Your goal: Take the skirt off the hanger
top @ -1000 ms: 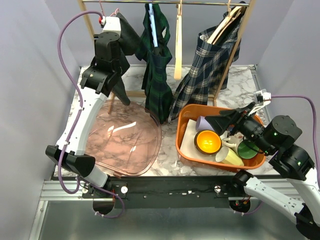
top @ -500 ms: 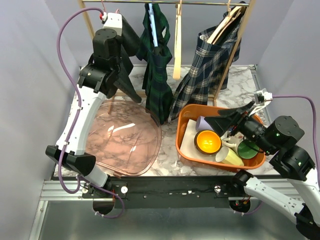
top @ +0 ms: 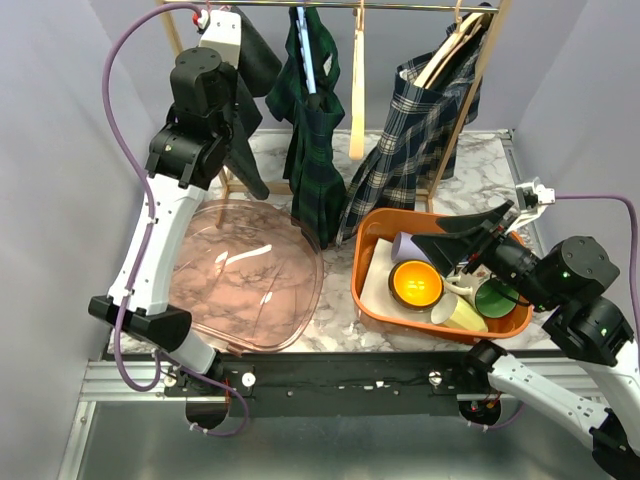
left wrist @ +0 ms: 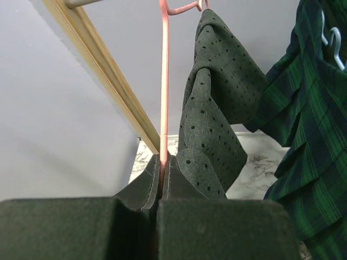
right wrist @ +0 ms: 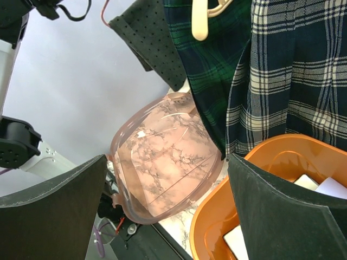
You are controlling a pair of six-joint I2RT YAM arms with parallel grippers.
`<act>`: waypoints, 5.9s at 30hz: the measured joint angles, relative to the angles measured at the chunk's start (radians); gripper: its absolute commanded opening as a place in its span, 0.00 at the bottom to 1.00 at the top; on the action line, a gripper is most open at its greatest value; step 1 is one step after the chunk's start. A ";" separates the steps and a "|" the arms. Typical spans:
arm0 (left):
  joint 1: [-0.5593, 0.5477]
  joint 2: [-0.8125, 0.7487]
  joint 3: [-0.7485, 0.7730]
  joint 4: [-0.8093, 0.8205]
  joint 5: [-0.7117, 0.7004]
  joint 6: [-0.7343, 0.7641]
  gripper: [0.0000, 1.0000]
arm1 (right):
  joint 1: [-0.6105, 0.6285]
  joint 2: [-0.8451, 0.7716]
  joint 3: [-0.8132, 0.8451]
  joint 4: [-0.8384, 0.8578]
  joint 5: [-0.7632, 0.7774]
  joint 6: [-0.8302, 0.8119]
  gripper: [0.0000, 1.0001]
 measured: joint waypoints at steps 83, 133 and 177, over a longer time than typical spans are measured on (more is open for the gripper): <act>-0.001 -0.631 -0.389 -0.108 -0.105 -0.200 0.00 | 0.612 0.842 0.612 0.158 -0.231 -0.351 0.01; 0.000 -0.553 -0.340 0.025 -0.369 -0.074 0.00 | 0.626 0.444 0.082 0.695 0.235 -0.351 0.01; 0.000 -0.738 -0.363 0.043 -0.056 -0.241 0.00 | 0.621 1.098 0.402 0.890 0.277 -0.479 0.01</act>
